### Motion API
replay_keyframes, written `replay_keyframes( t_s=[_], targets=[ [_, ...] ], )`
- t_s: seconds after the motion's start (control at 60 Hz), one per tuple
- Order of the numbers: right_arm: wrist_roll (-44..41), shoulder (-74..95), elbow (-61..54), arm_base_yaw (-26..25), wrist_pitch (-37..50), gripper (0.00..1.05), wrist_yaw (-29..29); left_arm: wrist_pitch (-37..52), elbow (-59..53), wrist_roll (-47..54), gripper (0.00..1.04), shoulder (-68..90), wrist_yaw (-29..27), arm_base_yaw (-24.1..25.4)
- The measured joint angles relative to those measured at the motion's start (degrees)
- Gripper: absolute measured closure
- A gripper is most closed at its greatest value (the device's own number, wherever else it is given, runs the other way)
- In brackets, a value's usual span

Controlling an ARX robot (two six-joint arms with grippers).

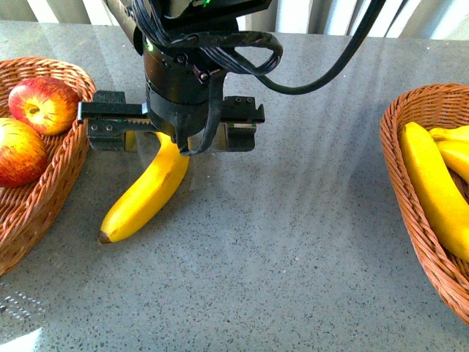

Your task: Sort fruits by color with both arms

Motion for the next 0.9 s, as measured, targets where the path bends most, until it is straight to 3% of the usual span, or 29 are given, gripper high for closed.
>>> replay_keyframes(
  t_s=[0.901],
  targets=[
    [3.5,5.5,6.1,0.2,-4.9,0.09,-2.4,0.0,0.0,0.0,0.09,0.0,0.0,0.0]
  ],
)
